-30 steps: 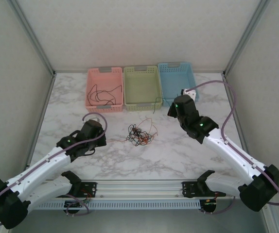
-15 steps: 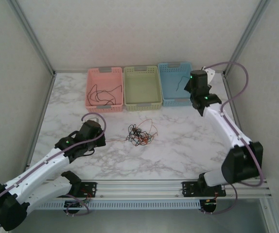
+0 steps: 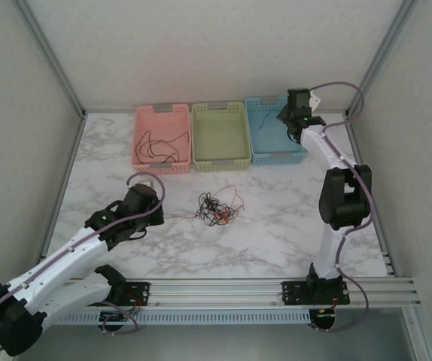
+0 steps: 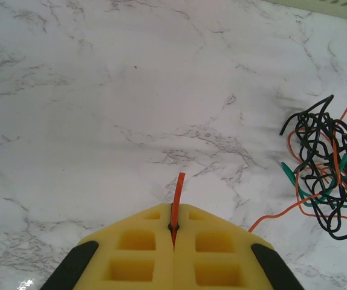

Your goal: Untangle the cables

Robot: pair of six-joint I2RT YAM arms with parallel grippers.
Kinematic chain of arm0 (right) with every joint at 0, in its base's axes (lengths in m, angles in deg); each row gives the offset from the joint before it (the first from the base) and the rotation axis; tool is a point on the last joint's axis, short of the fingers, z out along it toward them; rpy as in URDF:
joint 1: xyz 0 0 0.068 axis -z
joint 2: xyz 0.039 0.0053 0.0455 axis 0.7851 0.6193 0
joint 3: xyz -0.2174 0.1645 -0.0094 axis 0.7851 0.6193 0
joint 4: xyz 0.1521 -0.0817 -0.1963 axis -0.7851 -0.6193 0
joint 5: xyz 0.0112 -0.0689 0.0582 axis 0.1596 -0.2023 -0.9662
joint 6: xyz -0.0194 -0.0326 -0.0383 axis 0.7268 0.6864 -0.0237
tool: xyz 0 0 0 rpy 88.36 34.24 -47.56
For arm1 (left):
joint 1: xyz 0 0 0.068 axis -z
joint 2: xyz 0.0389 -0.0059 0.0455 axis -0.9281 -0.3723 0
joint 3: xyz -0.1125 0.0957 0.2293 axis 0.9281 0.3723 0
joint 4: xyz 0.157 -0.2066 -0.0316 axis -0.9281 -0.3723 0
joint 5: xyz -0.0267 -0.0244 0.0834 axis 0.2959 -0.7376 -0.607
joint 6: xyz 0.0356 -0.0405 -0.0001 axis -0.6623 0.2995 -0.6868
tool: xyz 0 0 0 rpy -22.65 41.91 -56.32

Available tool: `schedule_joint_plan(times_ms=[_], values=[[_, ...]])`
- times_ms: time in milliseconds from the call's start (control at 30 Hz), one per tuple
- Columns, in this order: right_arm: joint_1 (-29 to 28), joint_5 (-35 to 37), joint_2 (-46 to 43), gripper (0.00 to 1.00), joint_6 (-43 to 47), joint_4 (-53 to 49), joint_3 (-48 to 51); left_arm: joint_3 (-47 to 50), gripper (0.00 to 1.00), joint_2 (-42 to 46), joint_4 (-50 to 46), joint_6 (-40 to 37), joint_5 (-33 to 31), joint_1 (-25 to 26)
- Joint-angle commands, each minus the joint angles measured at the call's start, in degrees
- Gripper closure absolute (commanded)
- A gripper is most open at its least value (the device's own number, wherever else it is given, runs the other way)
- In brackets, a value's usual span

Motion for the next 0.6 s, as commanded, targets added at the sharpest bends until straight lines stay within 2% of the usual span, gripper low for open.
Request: schedule_joint_plan(times_ms=[0,167,200,267,400,567], values=[[0.80,-7.07,1.49,0.78,-3.69,-0.81,-0.90,-1.43,1.00,-0.55,0.44,-0.73,-0.08,0.67],[0.92,-9.84,-1.90,0.45,-3.57,1.11,5.22,-1.25,1.00,-0.74,0.75,-0.90,0.01,0.62],[0.91,-10.41,-2.82,0.42,-3.67,1.21,6.47,-1.17,1.00,-1.04,0.79,-0.99,0.08,0.62],[1.14,-12.19,-5.21,0.38,-4.18,1.58,9.46,-0.78,1.00,-1.70,0.91,-1.08,0.23,0.62],[1.25,-15.76,-11.74,0.38,-4.53,3.33,16.90,0.40,1.00,-1.28,1.20,-0.67,0.45,0.62],[0.69,-25.39,-22.16,0.39,-3.70,4.24,27.34,1.84,1.00,-0.24,1.62,0.05,0.20,0.62]])
